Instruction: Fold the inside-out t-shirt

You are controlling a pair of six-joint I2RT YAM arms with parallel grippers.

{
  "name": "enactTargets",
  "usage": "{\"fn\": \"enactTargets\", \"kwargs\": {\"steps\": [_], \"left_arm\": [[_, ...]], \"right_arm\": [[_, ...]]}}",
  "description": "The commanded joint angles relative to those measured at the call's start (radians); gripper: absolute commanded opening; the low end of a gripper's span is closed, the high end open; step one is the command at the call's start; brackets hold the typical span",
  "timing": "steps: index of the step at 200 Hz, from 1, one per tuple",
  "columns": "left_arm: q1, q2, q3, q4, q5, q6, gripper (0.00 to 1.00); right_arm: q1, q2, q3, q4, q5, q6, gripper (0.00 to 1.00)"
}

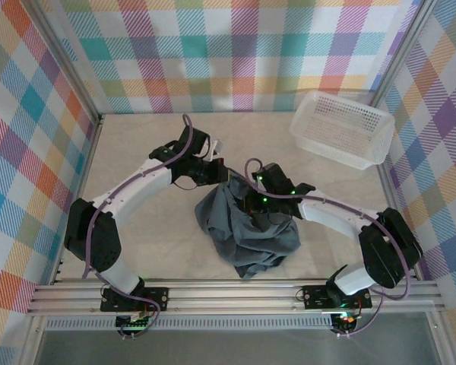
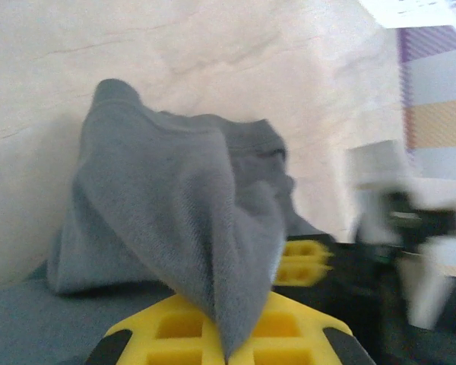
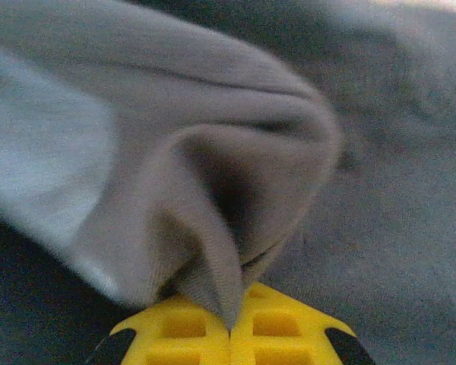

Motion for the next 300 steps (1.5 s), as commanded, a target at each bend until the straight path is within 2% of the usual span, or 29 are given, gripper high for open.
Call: {"fn": "enactTargets", "kwargs": {"steps": [1,24,49,67,77,94,112,144,164,207,219,230,245,267,288,300], "left_arm": [[0.056,0.021,-0.121,0.004,-0.089,0.013,0.0],[0.106,0.015,-0.237,0.185,0.037,-0.041,0.01],[0.108,-0.051,-0.258,0.242,0.059,-0.027,0.24],[0.108,-0.147,-0.287,0.269,0.059,0.006,0.45],[0.105,-0.224,-0.315,0.284,0.048,0.039,0.53],[0.069,-0.359,-0.359,0.285,0.025,0.162,0.6],[-0.048,-0.456,-0.366,0.231,-0.065,0.304,0.64],[-0.114,-0.433,-0.308,0.209,-0.122,0.308,0.64],[-0.122,-0.373,-0.263,0.263,-0.053,0.279,0.65],[-0.129,-0.275,-0.222,0.398,0.037,0.203,0.63],[-0.129,-0.271,-0.22,0.414,0.064,0.189,0.58],[-0.129,-0.27,-0.217,0.4,0.059,0.185,0.45],[-0.126,-0.284,-0.216,0.372,0.052,0.17,0.0],[-0.082,-0.335,-0.214,0.374,0.124,0.004,0.0],[-0.052,-0.405,-0.231,0.472,0.225,-0.165,0.0],[-0.049,-0.419,-0.22,0.496,0.256,-0.223,0.0]], "right_arm": [[-0.025,-0.147,0.047,0.155,-0.215,0.038,0.0],[-0.09,-0.236,0.017,0.313,-0.408,0.144,0.0],[-0.151,-0.27,-0.036,0.476,-0.569,0.213,0.0],[-0.182,-0.273,-0.032,0.43,-0.591,0.195,0.0],[-0.197,-0.269,-0.025,0.4,-0.598,0.18,0.0],[-0.212,-0.267,-0.007,0.339,-0.595,0.153,0.0],[-0.217,-0.257,0.026,0.277,-0.593,0.123,0.0],[-0.217,-0.227,0.066,0.25,-0.647,0.121,0.0],[-0.213,-0.222,0.075,0.255,-0.662,0.132,0.0],[-0.191,-0.202,0.087,0.241,-0.662,0.134,0.0],[-0.191,-0.2,0.09,0.219,-0.633,0.133,0.0],[-0.195,-0.197,0.096,0.194,-0.605,0.127,0.0],[-0.214,-0.187,0.1,0.18,-0.585,0.133,0.0],[-0.302,-0.176,0.095,0.111,-0.525,0.108,0.0],[-0.379,-0.125,0.08,0.019,-0.424,-0.045,0.0],[-0.385,-0.062,0.101,-0.005,-0.452,-0.116,0.01]]}}
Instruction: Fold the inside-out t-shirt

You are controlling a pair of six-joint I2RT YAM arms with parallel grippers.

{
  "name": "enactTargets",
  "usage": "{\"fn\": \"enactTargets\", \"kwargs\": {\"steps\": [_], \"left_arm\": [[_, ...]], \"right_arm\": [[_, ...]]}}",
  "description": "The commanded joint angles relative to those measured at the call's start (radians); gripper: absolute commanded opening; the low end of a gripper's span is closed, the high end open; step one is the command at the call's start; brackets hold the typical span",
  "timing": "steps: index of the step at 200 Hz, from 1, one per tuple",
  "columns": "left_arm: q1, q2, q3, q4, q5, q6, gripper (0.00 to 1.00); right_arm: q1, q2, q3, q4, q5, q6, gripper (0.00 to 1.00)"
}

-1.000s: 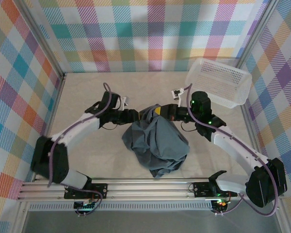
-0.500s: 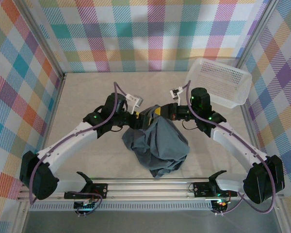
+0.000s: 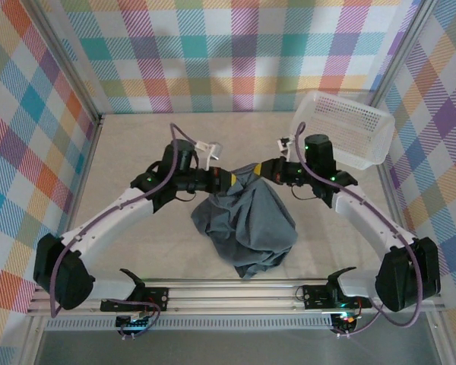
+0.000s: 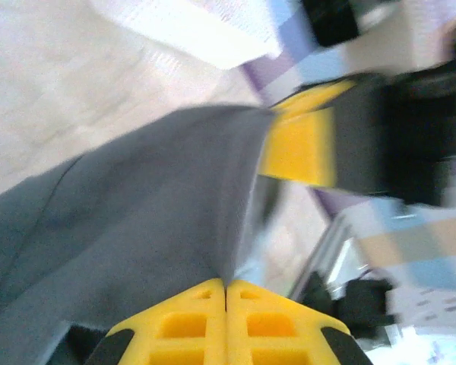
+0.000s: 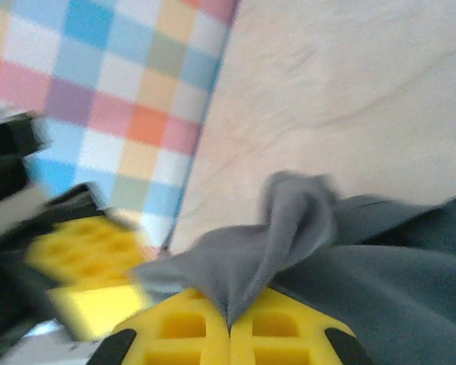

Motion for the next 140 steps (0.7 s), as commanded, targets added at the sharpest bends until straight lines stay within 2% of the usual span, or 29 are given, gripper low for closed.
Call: {"fn": "enactTargets", "kwargs": {"steps": [1,16,26,34,40,53,60,66,71,77,88,94,101,120,140], "left_arm": [[0.02,-0.085,0.035,0.107,0.128,-0.202,0.0],[0.022,-0.081,0.048,0.138,0.157,-0.27,0.0],[0.022,-0.069,0.051,0.16,0.174,-0.297,0.0],[0.022,-0.061,0.056,0.151,0.174,-0.293,0.0],[0.023,-0.054,0.061,0.137,0.172,-0.282,0.0],[0.022,-0.043,0.078,0.067,0.145,-0.207,0.0],[0.017,-0.036,0.1,-0.037,0.112,-0.127,0.0],[0.01,-0.03,0.128,-0.165,0.042,-0.042,0.0],[-0.002,-0.025,0.143,-0.254,-0.061,0.027,0.0],[-0.016,-0.012,0.156,-0.336,-0.172,0.098,0.05],[-0.022,0.026,0.156,-0.401,-0.315,0.159,0.19],[-0.022,0.055,0.16,-0.413,-0.364,0.17,0.24],[-0.025,0.092,0.172,-0.42,-0.389,0.173,0.3],[-0.061,0.236,0.252,-0.43,-0.428,0.16,0.4],[-0.114,0.411,0.375,-0.462,-0.502,0.137,0.49]], "right_arm": [[-0.04,0.094,0.037,-0.116,0.071,-0.175,0.01],[-0.04,0.134,0.064,-0.113,0.012,-0.179,0.1],[-0.04,0.128,0.083,-0.133,-0.001,-0.172,0.32],[-0.04,0.099,0.087,-0.146,0.007,-0.162,0.42],[-0.038,0.061,0.08,-0.152,0.021,-0.157,0.4],[-0.035,-0.044,0.016,-0.103,0.052,-0.135,0.25],[-0.034,-0.099,-0.031,-0.068,0.087,-0.107,0.19],[-0.034,-0.137,-0.063,-0.05,0.111,-0.084,0.12],[-0.031,-0.158,-0.077,-0.056,0.119,-0.077,0.07],[-0.029,-0.175,-0.08,-0.081,0.13,-0.078,0.04],[-0.01,-0.198,-0.078,-0.139,0.183,-0.088,0.06],[0.005,-0.209,-0.078,-0.164,0.224,-0.094,0.12],[0.023,-0.221,-0.081,-0.186,0.281,-0.094,0.19],[0.049,-0.242,-0.109,-0.221,0.418,-0.057,0.22],[0.051,-0.261,-0.153,-0.233,0.479,0.002,0.34]]}}
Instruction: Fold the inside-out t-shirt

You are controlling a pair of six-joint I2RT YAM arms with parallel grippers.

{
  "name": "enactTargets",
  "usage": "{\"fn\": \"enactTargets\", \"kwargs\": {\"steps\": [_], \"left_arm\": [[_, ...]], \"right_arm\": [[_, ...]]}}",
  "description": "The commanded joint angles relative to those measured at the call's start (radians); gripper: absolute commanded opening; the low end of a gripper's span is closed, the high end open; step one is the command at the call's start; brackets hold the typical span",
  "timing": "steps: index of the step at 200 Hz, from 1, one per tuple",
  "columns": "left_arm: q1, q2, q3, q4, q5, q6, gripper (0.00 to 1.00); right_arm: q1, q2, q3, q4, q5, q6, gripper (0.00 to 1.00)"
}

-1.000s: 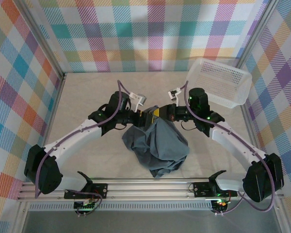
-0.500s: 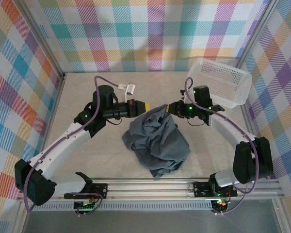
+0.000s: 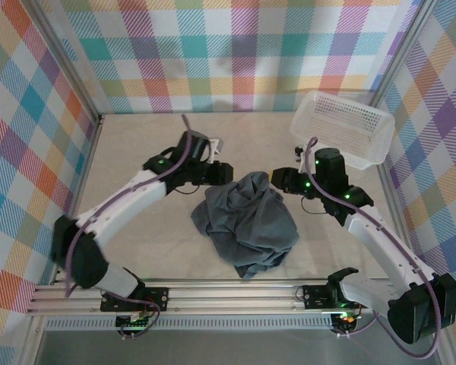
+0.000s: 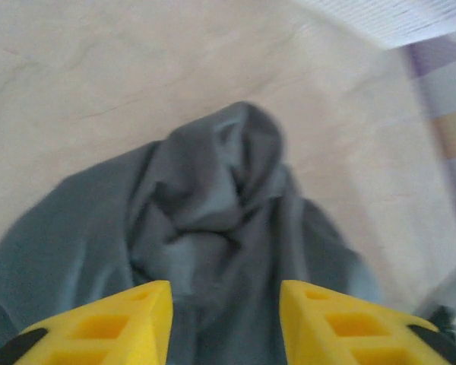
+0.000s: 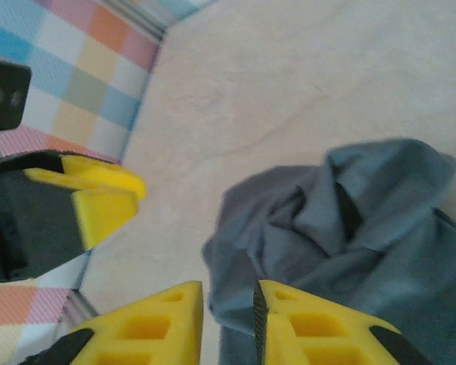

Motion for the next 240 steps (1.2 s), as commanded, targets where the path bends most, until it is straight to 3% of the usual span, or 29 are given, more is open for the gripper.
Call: {"fn": "enactTargets", "kwargs": {"steps": [1,33,59,68,87,101,138,153,174,209,221,240], "left_arm": [[-0.065,0.157,0.127,-0.104,-0.154,0.032,0.49],[-0.102,0.351,0.253,-0.12,-0.211,0.003,0.65],[-0.103,0.454,0.286,-0.08,-0.169,-0.015,0.66],[-0.1,0.485,0.295,-0.067,-0.146,-0.022,0.6],[-0.097,0.507,0.321,-0.071,-0.129,-0.028,0.17],[-0.093,0.453,0.308,-0.066,-0.101,-0.042,0.0],[-0.031,0.203,0.187,0.07,0.233,-0.208,0.0],[-0.027,0.138,0.194,0.002,0.252,-0.198,0.0],[-0.016,0.07,0.164,-0.026,0.3,-0.213,0.0],[-0.008,-0.019,0.113,-0.007,0.36,-0.251,0.0],[-0.006,-0.038,0.112,-0.011,0.372,-0.251,0.0],[0.008,-0.051,0.099,0.014,0.402,-0.276,0.0]], "right_arm": [[0.003,-0.019,-0.056,-0.072,0.156,0.069,0.34],[0.004,-0.074,-0.104,-0.089,0.153,0.084,0.44],[0.006,-0.109,-0.119,-0.114,0.137,0.078,0.48],[0.006,-0.112,-0.118,-0.123,0.134,0.076,0.48],[0.006,-0.11,-0.109,-0.126,0.129,0.071,0.48],[0.015,-0.093,-0.095,-0.122,0.107,0.059,0.44],[0.136,0.006,-0.022,-0.044,0.077,0.015,0.46],[0.142,0.043,-0.02,0.048,0.048,0.055,0.52],[0.141,0.091,-0.018,0.111,0.124,0.073,0.6],[0.139,0.177,0.019,0.132,0.177,0.065,0.59],[0.139,0.191,0.014,0.169,0.128,0.069,0.57],[0.141,0.21,0.003,0.272,-0.048,0.105,0.54]]}}
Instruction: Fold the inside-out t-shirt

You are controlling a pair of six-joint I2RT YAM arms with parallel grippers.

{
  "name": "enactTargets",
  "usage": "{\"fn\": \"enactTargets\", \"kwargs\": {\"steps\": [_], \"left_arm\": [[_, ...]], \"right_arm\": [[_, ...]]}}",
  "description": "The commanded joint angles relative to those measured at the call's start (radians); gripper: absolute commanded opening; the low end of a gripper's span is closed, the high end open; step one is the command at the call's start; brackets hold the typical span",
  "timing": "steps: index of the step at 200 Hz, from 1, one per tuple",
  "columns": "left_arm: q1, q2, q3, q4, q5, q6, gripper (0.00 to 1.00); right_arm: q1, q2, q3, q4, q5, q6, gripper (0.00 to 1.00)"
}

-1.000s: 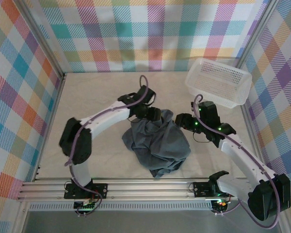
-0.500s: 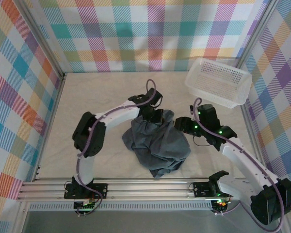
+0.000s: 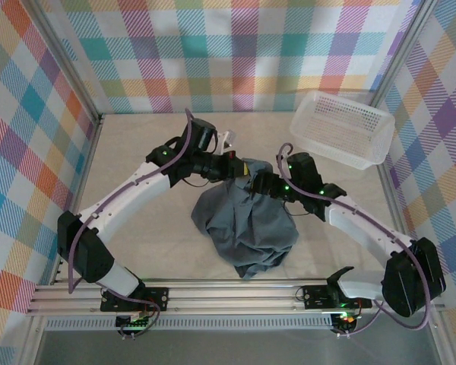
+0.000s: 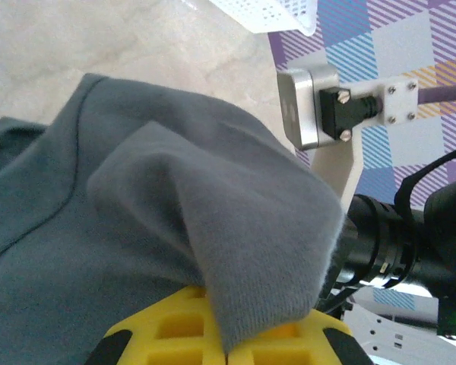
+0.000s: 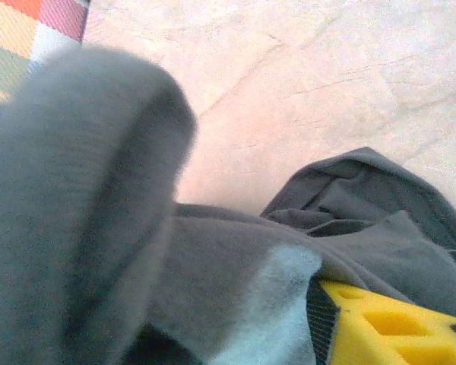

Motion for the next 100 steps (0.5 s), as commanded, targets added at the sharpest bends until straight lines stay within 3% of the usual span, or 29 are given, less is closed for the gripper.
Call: {"fn": "enactTargets", "kwargs": {"steps": [1,21,37,50,67,78,87,100], "left_arm": [[0.019,-0.039,-0.022,0.021,0.077,-0.04,0.0],[0.046,-0.033,-0.037,0.037,0.082,-0.052,0.0],[0.067,-0.026,-0.043,0.045,0.08,-0.043,0.0],[0.11,-0.029,-0.065,0.045,0.065,-0.023,0.0],[0.213,-0.032,-0.155,0.125,0.088,-0.026,0.05],[0.26,-0.032,-0.21,0.234,0.168,-0.058,0.08],[0.266,-0.046,-0.24,0.34,0.225,-0.082,0.13],[0.254,-0.074,-0.234,0.368,0.256,-0.058,0.22]], "right_arm": [[0.001,0.017,0.015,0.159,-0.169,0.038,0.54],[0.017,0.022,-0.004,0.295,-0.325,0.1,0.5],[0.018,0.019,-0.011,0.358,-0.386,0.157,0.17],[0.018,-0.013,-0.026,0.442,-0.428,0.206,0.0],[0.018,-0.068,-0.054,0.589,-0.475,0.285,0.0],[0.015,-0.089,-0.051,0.613,-0.491,0.306,0.0],[0.013,-0.095,-0.047,0.613,-0.501,0.312,0.0],[0.01,-0.094,-0.048,0.593,-0.505,0.305,0.0]]}}
